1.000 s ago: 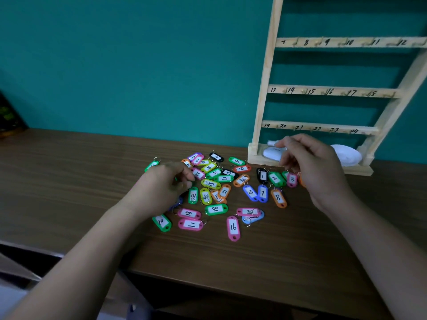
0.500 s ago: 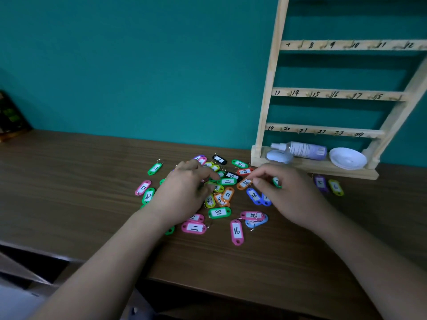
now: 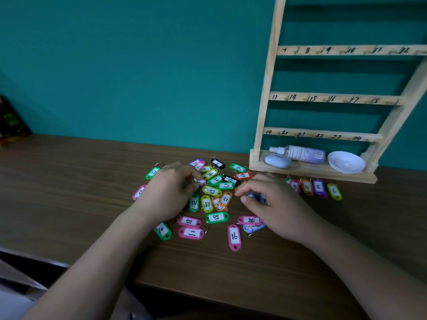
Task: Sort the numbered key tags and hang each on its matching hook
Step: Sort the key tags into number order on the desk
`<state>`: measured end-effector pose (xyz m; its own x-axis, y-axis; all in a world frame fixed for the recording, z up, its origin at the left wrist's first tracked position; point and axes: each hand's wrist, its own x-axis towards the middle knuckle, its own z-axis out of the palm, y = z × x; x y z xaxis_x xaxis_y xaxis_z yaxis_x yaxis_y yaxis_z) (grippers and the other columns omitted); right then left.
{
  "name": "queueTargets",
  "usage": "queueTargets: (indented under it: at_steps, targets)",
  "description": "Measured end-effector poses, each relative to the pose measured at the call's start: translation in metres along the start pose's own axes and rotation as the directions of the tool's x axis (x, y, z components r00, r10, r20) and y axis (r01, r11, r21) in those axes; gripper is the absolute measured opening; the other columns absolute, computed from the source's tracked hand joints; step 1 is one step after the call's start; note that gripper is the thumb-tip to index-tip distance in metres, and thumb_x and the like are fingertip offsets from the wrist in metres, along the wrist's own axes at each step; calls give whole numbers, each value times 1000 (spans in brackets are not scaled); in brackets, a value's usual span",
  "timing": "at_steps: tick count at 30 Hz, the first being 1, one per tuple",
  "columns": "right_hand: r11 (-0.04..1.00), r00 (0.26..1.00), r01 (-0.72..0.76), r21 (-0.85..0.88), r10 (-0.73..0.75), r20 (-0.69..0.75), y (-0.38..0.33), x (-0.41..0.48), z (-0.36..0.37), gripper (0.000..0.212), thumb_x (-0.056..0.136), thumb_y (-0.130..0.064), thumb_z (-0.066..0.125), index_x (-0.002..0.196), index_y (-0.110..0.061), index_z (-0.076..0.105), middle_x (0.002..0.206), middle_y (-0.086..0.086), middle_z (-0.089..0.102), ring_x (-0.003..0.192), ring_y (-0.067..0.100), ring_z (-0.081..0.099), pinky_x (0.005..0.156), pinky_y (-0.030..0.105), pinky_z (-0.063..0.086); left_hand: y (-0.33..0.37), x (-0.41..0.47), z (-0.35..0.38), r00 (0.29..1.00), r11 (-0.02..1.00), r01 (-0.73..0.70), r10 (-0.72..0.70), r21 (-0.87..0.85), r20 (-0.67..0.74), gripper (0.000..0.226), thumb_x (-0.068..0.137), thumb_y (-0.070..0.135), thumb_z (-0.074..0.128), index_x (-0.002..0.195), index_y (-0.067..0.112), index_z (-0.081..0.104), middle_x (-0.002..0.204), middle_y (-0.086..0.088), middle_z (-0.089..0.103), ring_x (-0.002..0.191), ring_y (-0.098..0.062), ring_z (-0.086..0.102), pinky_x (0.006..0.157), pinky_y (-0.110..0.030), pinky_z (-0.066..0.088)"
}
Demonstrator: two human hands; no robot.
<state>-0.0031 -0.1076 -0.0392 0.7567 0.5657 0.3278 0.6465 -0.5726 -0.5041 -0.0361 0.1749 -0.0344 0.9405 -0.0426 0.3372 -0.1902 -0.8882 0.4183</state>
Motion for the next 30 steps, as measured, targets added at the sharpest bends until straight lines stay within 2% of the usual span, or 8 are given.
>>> queueTargets:
  at_steps: [5,9,13,16,20,23,30]
  targets:
    - [1000,1000,-6,12,6,-3,0,0,1,13,101,-29,68,109,-37,76,108,-25,65,112,-4,57,99,34,49,-17,5,-9,993,994,107,-105,25,-45,15,98,23,71,109,33,73,108,12,64,108,-14,59,86,-26,41]
    - [1000,1000,-7,19,7,-10,-2,2,1,13,101,-29,69,107,-37,76,107,-24,65,111,-4,58,98,32,49,-20,14,-8,989,984,146,-142,102,-43,25,101,26,64,126,31,69,125,4,60,122,-24,51,102,-47,47]
    - [1000,1000,-13,25,14,-11,-3,2,1,12,102,-28,68,107,-36,76,106,-22,65,110,-3,58,94,27,48,-10,28,-1,988,977,139,-148,164,44,33,107,39,54,139,33,62,136,3,57,127,-26,47,104,-48,42]
    - [1000,1000,-14,22,14,-16,-4,3,1,12,103,-28,67,107,-36,76,104,-24,65,109,-6,57,90,17,42,-2,42,3,982,972,184,-189,143,23,38,104,48,59,134,26,64,132,-1,60,128,-29,50,107,-49,45]
    - [999,999,-34,17,34,-31,-5,3,0,12,102,-27,68,106,-34,76,100,-26,64,108,-6,57,84,7,37,-3,59,7,952,944,303,-305,129,-10,41,97,51,69,126,22,66,125,-7,60,125,-32,50,105,-49,48]
    - [999,998,-46,23,46,-30,-6,4,-1,11,103,-27,68,106,-34,77,101,-25,65,107,-6,57,84,8,37,-6,66,14,935,928,350,-355,129,16,39,95,51,70,120,22,67,127,-8,58,124,-34,52,104,-48,49]
    - [998,997,-54,41,55,-44,-7,3,-3,12,102,-27,68,106,-35,77,100,-25,64,105,-6,58,85,14,41,-8,66,24,936,934,351,-352,62,-9,23,94,40,76,111,24,71,126,-6,58,120,-31,55,103,-46,51]
